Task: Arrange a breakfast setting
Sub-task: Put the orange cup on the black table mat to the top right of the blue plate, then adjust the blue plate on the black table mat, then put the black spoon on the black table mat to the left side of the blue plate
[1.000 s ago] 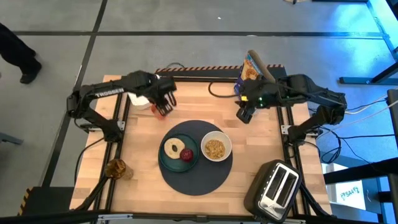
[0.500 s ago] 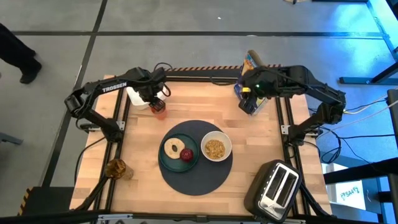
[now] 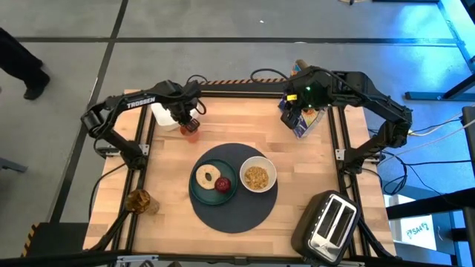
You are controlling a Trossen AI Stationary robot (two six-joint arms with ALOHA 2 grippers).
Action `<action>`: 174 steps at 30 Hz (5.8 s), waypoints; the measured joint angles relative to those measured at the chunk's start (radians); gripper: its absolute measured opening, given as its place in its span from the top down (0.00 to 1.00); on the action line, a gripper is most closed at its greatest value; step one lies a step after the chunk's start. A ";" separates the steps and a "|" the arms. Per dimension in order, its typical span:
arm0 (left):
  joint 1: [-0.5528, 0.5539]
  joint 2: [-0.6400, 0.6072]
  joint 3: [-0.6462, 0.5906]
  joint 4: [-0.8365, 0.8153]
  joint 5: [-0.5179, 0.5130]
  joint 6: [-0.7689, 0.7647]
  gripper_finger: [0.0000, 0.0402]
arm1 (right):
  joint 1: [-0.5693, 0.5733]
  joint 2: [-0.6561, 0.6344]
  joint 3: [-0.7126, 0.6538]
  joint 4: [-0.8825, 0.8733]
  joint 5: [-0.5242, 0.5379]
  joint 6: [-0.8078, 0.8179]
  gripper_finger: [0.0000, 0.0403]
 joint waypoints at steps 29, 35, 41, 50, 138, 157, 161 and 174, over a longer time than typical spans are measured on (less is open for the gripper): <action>-0.373 0.333 0.553 -0.011 -0.006 -0.122 0.99 | 0.002 -0.002 0.000 -0.009 -0.024 0.109 0.62; -0.414 0.423 0.601 -0.045 -0.006 -0.085 0.99 | 0.006 -0.011 0.001 -0.136 -0.057 0.181 0.62; -0.436 0.475 0.601 -0.056 0.041 -0.080 0.99 | 0.074 -0.013 0.001 -0.155 -0.015 0.205 0.62; -0.439 0.477 0.601 -0.050 0.051 -0.087 0.86 | 0.121 -0.013 0.001 -0.156 0.047 0.205 0.62; -1.502 -0.216 0.409 -0.433 0.346 -0.757 0.80 | 0.299 -0.013 0.000 -0.069 0.091 0.258 0.62; -1.648 -0.214 0.156 -0.306 0.335 -0.867 0.83 | 0.328 -0.013 0.000 -0.064 0.065 0.288 0.62; -1.651 -0.215 0.146 -0.305 0.335 -0.868 0.92 | 0.363 -0.013 0.000 -0.064 0.065 0.312 0.62; -1.651 -0.215 0.258 -0.354 0.335 -0.895 0.99 | 0.396 -0.013 0.000 -0.046 0.066 0.338 0.62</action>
